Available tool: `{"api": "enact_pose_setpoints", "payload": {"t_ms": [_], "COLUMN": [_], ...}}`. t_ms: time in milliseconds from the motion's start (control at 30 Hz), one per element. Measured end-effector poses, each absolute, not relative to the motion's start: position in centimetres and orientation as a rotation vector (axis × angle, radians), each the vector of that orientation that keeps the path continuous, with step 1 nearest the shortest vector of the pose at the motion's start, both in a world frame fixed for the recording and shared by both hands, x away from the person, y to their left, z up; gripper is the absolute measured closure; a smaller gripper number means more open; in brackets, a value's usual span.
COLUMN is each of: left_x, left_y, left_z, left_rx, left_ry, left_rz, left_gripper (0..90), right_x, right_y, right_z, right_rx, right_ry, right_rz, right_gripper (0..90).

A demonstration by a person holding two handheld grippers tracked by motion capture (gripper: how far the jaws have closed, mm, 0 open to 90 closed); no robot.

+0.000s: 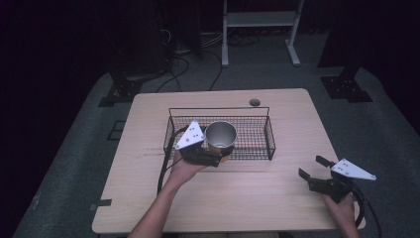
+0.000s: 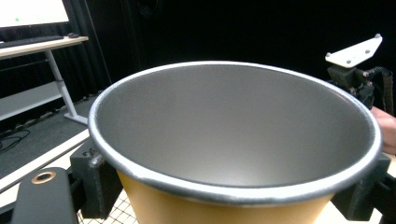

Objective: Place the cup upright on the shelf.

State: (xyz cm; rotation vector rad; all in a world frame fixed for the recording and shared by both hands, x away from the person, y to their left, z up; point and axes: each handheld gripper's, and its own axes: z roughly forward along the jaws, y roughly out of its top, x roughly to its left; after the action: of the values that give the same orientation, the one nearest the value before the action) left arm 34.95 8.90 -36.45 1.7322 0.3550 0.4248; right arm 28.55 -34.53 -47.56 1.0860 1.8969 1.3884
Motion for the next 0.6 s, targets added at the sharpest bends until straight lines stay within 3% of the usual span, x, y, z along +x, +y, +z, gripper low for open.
{"api": "enact_pose_setpoints", "payload": {"t_ms": [600], "left_x": [37.8], "left_y": [8.4], "left_z": [-35.1], "left_rx": [1.745], "left_ry": [0.364], "left_rz": [0.410], "left_gripper": [13.7], "right_x": [28.6], "right_y": [-34.6], "right_z": [-47.5], "right_rx": [1.088], "right_ry": [1.894], "right_rz": [1.395], "right_gripper": [12.9]}}
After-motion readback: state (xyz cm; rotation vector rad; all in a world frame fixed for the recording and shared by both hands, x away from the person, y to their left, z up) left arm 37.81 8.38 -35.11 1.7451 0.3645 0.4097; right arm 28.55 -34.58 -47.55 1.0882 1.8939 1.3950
